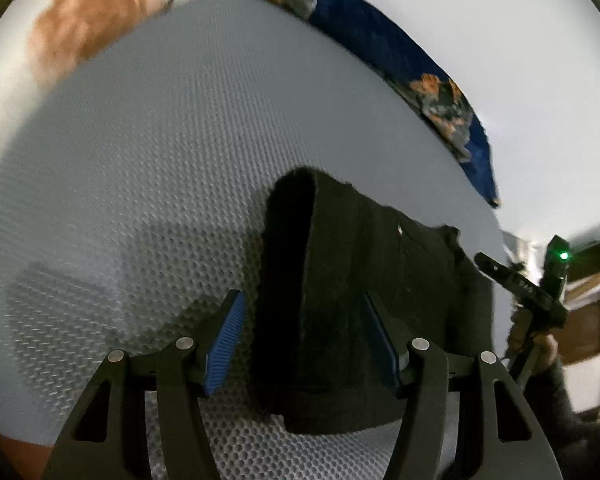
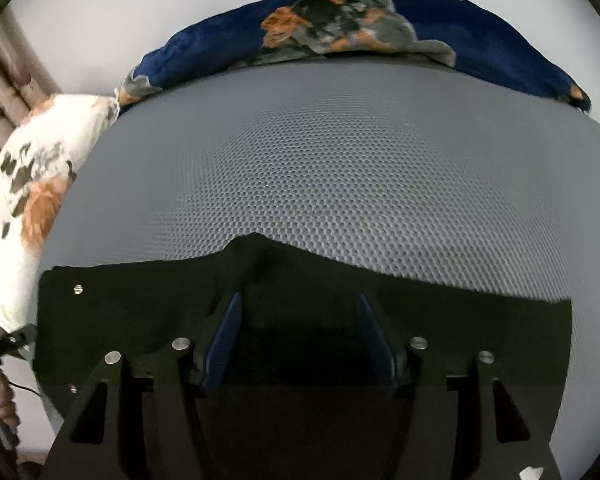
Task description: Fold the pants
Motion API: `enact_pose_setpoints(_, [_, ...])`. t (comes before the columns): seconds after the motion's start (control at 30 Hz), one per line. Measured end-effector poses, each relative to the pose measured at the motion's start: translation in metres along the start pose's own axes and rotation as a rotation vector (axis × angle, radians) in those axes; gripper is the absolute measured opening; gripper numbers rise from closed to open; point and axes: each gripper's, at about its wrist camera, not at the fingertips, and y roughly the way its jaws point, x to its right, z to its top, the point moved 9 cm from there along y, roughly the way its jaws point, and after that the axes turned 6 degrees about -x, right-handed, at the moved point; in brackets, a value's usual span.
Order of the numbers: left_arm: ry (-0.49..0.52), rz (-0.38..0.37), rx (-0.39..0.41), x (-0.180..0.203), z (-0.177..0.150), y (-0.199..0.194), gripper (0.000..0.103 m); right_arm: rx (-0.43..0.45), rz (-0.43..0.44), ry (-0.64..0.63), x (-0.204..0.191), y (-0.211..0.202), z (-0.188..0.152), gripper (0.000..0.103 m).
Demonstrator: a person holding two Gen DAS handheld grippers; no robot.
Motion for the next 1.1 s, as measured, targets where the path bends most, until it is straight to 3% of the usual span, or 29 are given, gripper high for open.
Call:
enact_pose_setpoints(0.13, [-0.03,-0.109,-0.11,-0.002,-0.005,0.016,0.06,-0.029,0.028,0.031,0.003,-0.008,-0.008,0.062])
enact_pose_setpoints(0.4, [-0.046,-0.249,-0.154,-0.006,0.01,0.024,0.061,-0.008,-0.014,0.116,0.018,-0.022,-0.003,0.062])
enact_pose_setpoints(0.63, [-0.019,-0.26,-0.17,-0.02,0.015,0.012,0.06,-0.017,-0.043,0.113,0.016,-0.024,-0.003,0.062])
enact_pose_setpoints(0.73, [-0.031,-0.318,-0.178,-0.021,0.016,0.017,0.06,-0.014,-0.06,0.136,0.018,-0.022,-0.001,0.062])
enact_pose_setpoints(1.1, [0.137,-0.401,-0.261,0.018,0.026,0.042,0.06,-0.022,-0.05,0.115,-0.005,-0.014,0.002,0.062])
